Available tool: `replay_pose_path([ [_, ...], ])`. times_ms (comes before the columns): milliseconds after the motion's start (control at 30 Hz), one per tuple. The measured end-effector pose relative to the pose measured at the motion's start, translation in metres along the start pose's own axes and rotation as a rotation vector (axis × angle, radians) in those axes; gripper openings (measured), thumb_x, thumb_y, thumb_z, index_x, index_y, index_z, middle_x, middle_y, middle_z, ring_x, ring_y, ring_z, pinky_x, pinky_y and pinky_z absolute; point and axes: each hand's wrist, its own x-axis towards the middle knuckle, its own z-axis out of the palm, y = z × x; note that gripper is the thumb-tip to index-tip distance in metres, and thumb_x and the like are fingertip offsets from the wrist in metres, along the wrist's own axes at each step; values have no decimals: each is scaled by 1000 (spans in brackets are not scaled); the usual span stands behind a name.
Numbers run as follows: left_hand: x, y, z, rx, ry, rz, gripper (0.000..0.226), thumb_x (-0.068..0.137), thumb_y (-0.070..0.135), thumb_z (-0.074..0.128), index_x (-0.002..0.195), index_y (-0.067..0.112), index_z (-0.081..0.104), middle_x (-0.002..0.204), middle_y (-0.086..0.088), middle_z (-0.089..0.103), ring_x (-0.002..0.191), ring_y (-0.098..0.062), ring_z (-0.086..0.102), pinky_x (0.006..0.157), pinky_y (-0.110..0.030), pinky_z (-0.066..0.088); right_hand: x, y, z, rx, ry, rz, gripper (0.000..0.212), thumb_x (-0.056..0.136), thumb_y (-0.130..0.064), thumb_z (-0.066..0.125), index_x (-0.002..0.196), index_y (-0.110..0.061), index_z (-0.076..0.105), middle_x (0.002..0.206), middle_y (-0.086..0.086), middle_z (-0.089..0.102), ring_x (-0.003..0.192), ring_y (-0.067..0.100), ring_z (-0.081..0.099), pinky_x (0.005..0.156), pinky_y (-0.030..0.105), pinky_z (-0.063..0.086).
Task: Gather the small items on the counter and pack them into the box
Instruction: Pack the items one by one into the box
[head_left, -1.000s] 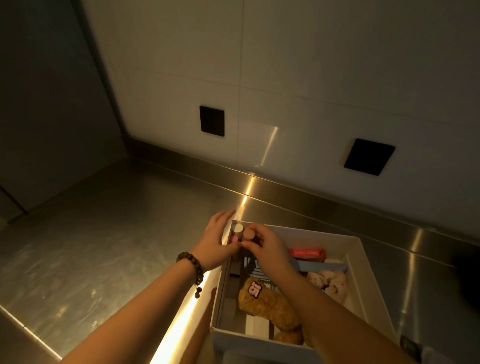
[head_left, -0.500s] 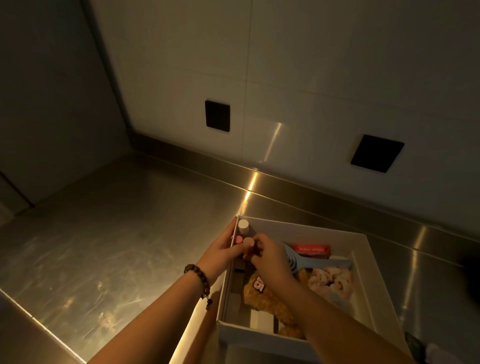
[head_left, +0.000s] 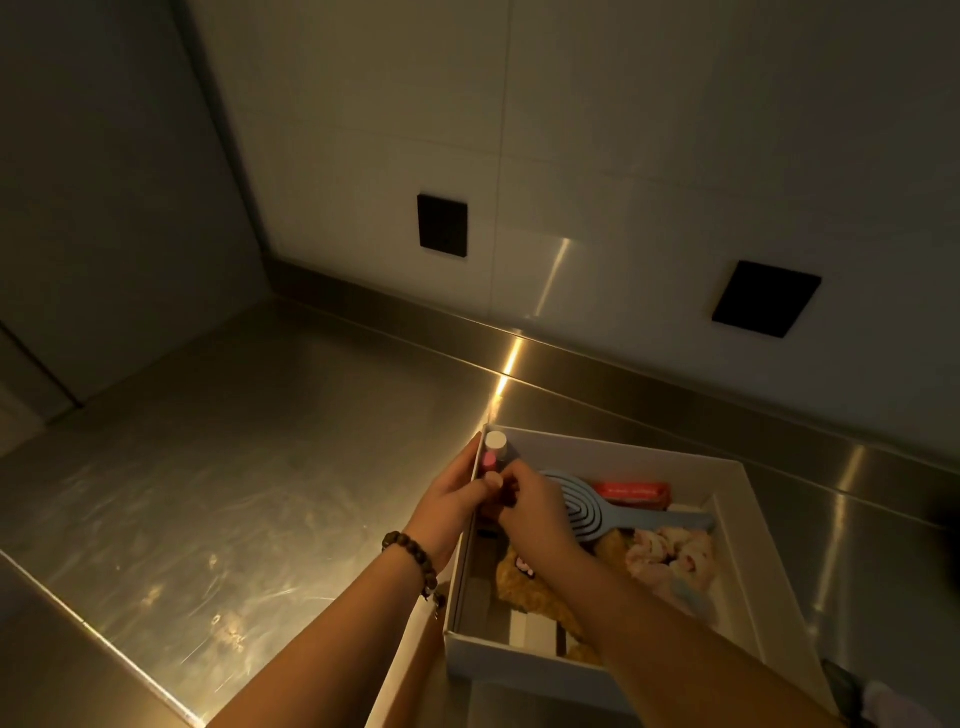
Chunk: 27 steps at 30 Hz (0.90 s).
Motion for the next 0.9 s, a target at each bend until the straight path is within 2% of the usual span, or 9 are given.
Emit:
replay_pose_path([
  [133, 1, -2, -1, -11, -1, -5, 46, 94, 16, 52, 132, 39, 44, 116, 19, 57, 102, 1, 53, 62, -8, 49, 1, -1, 3, -49, -19, 47, 20, 90, -10, 55, 106, -21, 55, 104, 1, 60, 96, 16, 58, 79, 25, 48],
  [267, 2, -3, -2, -17, 0, -8, 45, 93, 14, 53, 132, 37, 46, 115, 17, 58, 102, -1, 54, 62, -9, 50, -2, -1, -1, -3, -20, 35, 27, 85, -7, 61, 107, -22, 56, 107, 0, 61, 101, 16, 58, 82, 26, 51],
  [400, 1, 0, -2, -3, -2, -4, 42, 93, 11, 52, 126, 37, 48, 115, 12, 58, 101, -5, 55, 63, -14, 50, -13, 0, -19, 63, -78, 19, 44, 80, -13, 69, 120, -21, 51, 120, 1, 57, 113, 19, 54, 95, 37, 49],
  [467, 0, 2, -4, 38, 1, -8, 42, 93, 13, 53, 125, 39, 47, 123, 5, 57, 103, -7, 56, 71, -19, 49, -21, 0, -32, 62, -81, -1, 54, 79, -19, 71, 127, -23, 46, 126, 0, 52, 117, 18, 50, 97, 34, 46],
  [533, -2, 6, -6, 119, 17, 5, 48, 92, 15, 56, 133, 34, 43, 135, -1, 52, 110, -9, 53, 77, -20, 48, -30, 3, -44, 59, -59, -15, 62, 79, -25, 72, 132, -26, 40, 131, 0, 49, 120, 18, 47, 100, 37, 45],
  [667, -9, 21, -4, 379, 97, 110, 67, 89, 16, 61, 146, 23, 28, 144, -3, 40, 123, -14, 44, 74, -15, 44, -46, 13, -66, 78, 0, -32, 69, 78, -30, 73, 136, -34, 36, 136, -5, 45, 121, 15, 46, 99, 41, 47],
  [767, -11, 34, 9, 521, 39, 216, 72, 86, 20, 65, 146, 28, 26, 144, -7, 40, 119, -18, 50, 88, -30, 51, -58, 20, -83, 83, 51, -52, 65, 81, -30, 70, 136, -34, 36, 140, -6, 42, 123, 15, 45, 99, 42, 48],
  [833, -13, 44, 24, 650, -21, 281, 73, 85, 25, 66, 146, 30, 26, 150, -2, 32, 132, -22, 39, 103, -43, 44, -68, 25, -96, 64, 101, -56, 61, 83, -30, 67, 136, -32, 37, 142, -6, 40, 126, 15, 42, 104, 43, 43],
  [900, -16, 52, 46, 748, -72, 356, 72, 86, 28, 64, 147, 29, 25, 153, 1, 27, 139, -20, 29, 111, -45, 33, -81, 33, -111, 29, 174, -73, 56, 84, -31, 65, 135, -32, 40, 142, -7, 39, 128, 14, 40, 106, 42, 39],
])
